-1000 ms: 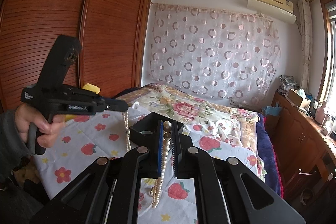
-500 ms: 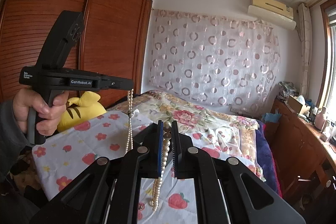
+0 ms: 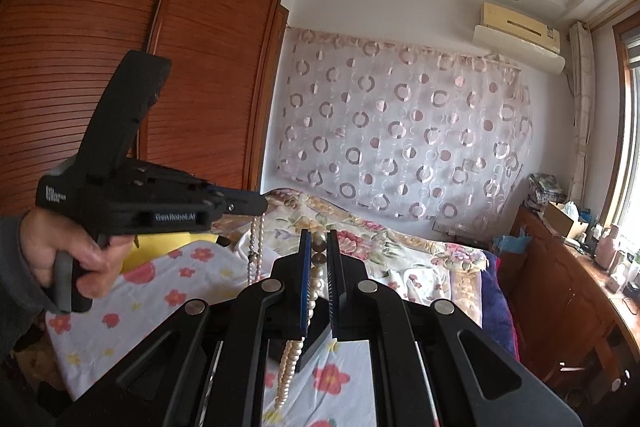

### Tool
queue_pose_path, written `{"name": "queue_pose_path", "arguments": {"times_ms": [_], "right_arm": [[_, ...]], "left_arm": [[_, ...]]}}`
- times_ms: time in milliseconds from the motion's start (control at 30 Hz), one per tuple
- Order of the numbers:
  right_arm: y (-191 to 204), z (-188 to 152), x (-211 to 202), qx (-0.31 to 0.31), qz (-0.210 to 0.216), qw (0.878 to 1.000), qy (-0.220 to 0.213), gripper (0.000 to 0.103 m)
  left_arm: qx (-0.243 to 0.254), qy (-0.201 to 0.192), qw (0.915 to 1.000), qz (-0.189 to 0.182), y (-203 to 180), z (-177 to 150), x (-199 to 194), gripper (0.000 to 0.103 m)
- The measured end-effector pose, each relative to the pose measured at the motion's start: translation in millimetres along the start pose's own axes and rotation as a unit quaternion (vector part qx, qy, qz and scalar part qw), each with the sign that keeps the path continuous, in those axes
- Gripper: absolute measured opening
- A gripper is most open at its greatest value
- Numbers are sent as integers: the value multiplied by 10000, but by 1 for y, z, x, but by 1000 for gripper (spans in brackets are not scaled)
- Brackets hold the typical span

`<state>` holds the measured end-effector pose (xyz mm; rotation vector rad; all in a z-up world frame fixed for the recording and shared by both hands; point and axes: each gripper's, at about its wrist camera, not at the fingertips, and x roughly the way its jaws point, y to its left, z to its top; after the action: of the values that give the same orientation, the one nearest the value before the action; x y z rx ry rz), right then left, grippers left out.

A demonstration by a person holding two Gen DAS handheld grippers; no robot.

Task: Organize jewelry

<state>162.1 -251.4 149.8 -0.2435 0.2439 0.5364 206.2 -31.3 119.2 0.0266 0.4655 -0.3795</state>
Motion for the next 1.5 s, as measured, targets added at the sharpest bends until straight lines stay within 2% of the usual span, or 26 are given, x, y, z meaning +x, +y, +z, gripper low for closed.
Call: {"name": "queue_pose_path", "arguments": {"times_ms": [167,267,367,567,833,900,967,1067,1100,1167,1200,1267,1433,1500], "right_arm": [[-10,13,32,122,-39,9999,79,8],[-15,12,56,173,-13,9997,190,9],[-16,8,81,174,3,9992,353,8],[-20,1,112,274,-41,9981,549,8],[-12,10,133,216,-75,9981,574,8],[-10,15,132,195,-94,9985,501,8],[-5,22,133,144,-128,9988,446,8],[-1,23,136,96,-130,9988,461,8],[1,20,141,84,-124,9985,521,8],[3,11,149,109,-81,9976,677,8],[5,3,155,114,-57,9968,790,8],[10,-10,166,119,-15,9951,981,9],[22,-55,192,186,153,9874,1566,9],[27,-71,198,209,229,9840,1754,9]], "left_arm": [[-45,45,9999,88,12,20,18,4],[-58,110,9998,171,21,21,29,4],[-184,280,9993,190,32,8,46,4],[-451,769,9956,276,54,-46,80,4],[-666,999,9924,281,70,-98,86,5],[-696,1033,9918,271,73,-103,85,9],[-702,1000,9920,314,75,-109,80,32],[-637,906,9930,409,77,-114,72,44],[-595,890,9932,463,77,-118,68,47],[-553,825,9936,533,77,-122,60,62],[-538,795,9938,566,77,-125,57,65],[-522,777,9935,655,77,-131,52,77],[-537,782,9918,861,77,-152,41,93],[-566,814,9906,939,76,-161,37,95]]}}
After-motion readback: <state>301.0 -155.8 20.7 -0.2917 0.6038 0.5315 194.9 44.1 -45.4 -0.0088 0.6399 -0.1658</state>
